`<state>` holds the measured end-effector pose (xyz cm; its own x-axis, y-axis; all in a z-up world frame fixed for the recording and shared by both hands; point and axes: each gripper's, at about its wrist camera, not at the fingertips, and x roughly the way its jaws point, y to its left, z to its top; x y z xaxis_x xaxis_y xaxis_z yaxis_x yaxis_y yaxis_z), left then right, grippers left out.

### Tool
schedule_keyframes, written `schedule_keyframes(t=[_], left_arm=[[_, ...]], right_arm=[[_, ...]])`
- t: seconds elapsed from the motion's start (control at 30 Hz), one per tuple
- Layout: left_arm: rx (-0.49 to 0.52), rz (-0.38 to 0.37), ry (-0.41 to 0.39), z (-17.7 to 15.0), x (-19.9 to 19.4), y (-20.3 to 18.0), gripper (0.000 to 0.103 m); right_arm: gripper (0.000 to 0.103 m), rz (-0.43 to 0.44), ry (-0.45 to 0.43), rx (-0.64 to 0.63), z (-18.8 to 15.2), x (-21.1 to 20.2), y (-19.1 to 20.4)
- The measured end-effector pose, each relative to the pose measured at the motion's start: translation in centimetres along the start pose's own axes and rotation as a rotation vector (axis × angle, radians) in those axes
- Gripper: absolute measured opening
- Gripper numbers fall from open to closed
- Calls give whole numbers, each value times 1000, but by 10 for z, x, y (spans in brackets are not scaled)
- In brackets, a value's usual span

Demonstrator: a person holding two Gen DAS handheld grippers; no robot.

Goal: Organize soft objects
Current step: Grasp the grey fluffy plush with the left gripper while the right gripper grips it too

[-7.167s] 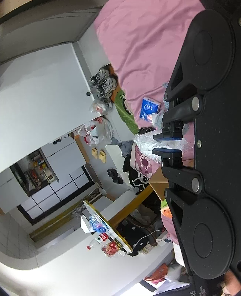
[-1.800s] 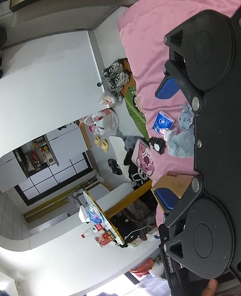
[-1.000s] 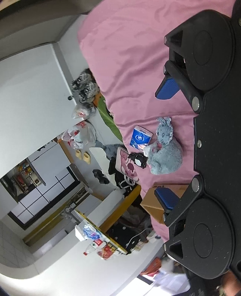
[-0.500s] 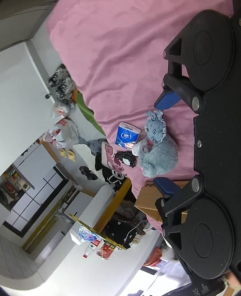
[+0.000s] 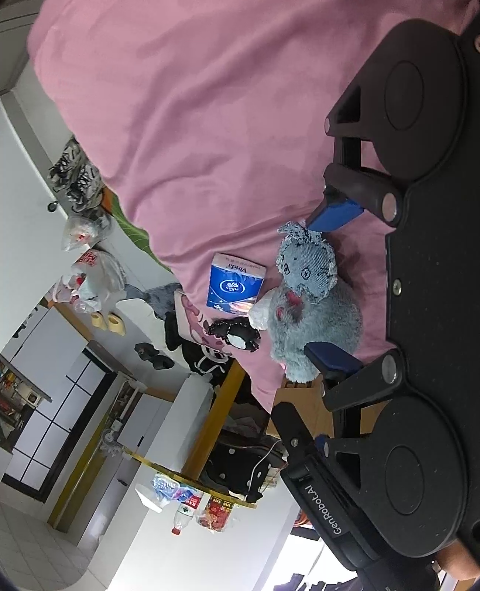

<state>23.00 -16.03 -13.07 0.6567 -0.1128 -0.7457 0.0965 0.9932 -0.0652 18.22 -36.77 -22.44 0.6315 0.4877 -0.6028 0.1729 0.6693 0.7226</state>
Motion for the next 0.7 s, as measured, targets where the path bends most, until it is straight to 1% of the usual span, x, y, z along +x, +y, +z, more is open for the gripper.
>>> schedule_keyframes(t=[0.2,0.37,0.43,0.47,0.53,0.57,0.67,0.7], left_arm=[[3,-35,42,-5,22,-8,87],[14,-34,97,-10,45,-16,86],[20,-23,118,-12,53,-17,79],[15,-17,131,-13,57,-16,76],[-16,-26,157,-16,63,-10,52],[-35,-29,171,-17,64,-7,51],[-82,-34,176,-19,63,5,49],[-90,-35,178,-20,63,8,49]], right_arm=[[64,6,22,14,1,6,-6],[64,2,39,21,1,11,-8],[60,5,56,18,0,14,-7],[56,10,67,16,0,16,-6],[52,21,85,15,-1,21,-5],[49,27,94,16,-1,23,-5],[40,50,120,24,-2,29,-2],[39,60,128,24,-3,31,-1]])
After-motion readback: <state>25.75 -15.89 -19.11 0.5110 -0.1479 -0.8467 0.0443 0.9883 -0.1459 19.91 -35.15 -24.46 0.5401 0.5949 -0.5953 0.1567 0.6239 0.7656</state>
